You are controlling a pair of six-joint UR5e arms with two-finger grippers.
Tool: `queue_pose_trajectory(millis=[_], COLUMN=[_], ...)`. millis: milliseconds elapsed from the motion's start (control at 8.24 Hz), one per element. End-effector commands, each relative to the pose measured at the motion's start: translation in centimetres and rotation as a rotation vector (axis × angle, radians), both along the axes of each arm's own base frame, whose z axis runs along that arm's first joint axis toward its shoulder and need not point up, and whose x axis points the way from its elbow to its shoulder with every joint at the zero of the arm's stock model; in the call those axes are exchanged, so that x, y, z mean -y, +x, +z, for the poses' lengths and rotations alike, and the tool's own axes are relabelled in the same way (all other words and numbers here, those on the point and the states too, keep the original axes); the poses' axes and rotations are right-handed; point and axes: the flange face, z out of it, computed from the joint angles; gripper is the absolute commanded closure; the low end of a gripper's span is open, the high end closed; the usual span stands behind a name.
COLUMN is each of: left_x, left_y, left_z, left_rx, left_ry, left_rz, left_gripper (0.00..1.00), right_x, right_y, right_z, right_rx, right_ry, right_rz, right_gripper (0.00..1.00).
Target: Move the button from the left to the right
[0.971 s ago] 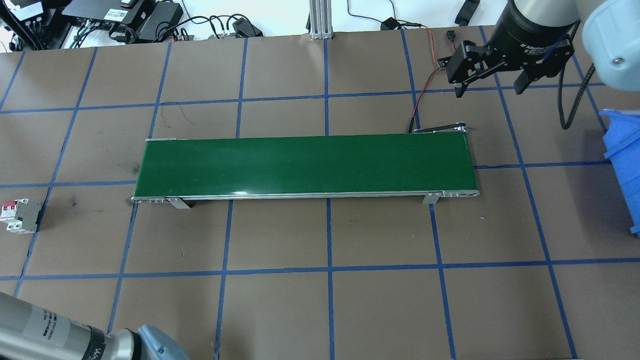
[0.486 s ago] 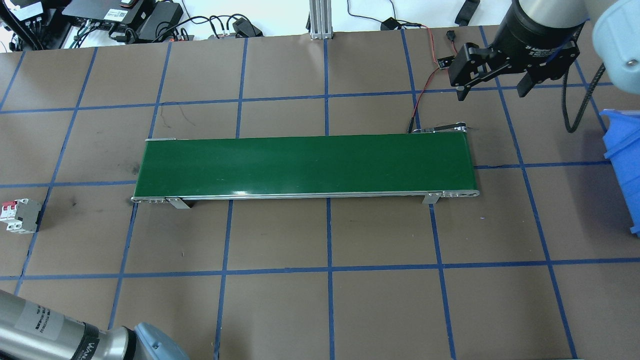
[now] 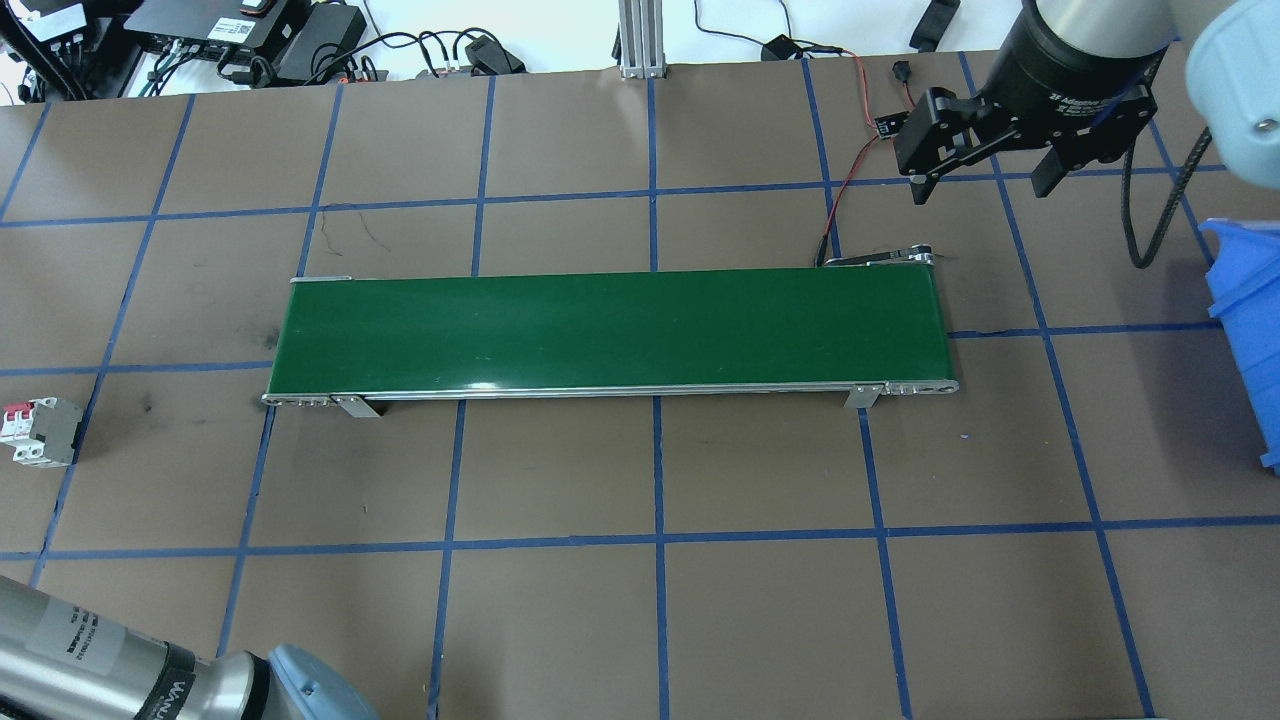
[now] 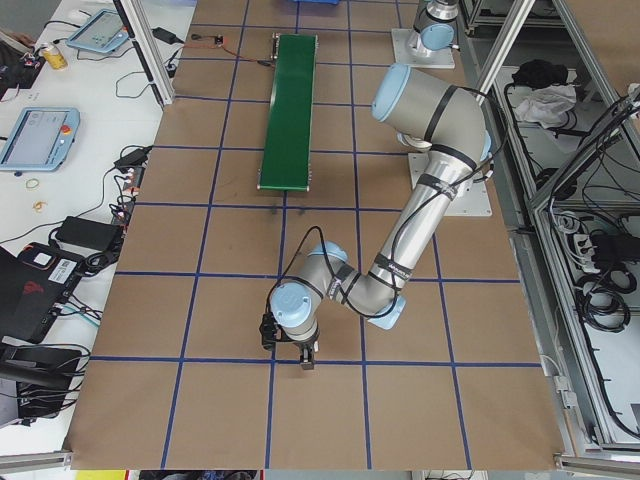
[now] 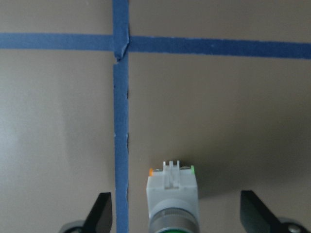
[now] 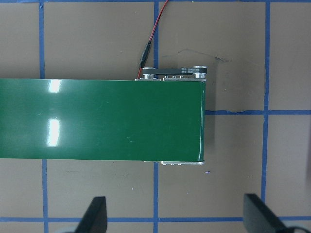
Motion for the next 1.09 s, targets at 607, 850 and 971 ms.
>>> queue_pose_trajectory(millis=[607,850,971], left_x=[-0.2,-0.2,-0.3], left_y=[-0.1,-0.2,-0.7], left_z=[1.5,2.1,4.1], left_rx=[0.003,0.008,0.002], left_ry=[0.003,-0.002,-0.004], left_rz=[-0.063,-0.063,-0.063], left_gripper=[0.68,0.71,0.72], right_x=[-0.1,-0.1,0.0], right_y=[-0.5,-0.5,-0.8], right_z=[-0.2,-0.3,-0.2], right_rx=[-0.056,-0.058,-0.07], right_ry=[0.019,0.022,0.018], right_rz=[-0.001,-0.001,-0.005], right_gripper=[0.0,0.0,0.0])
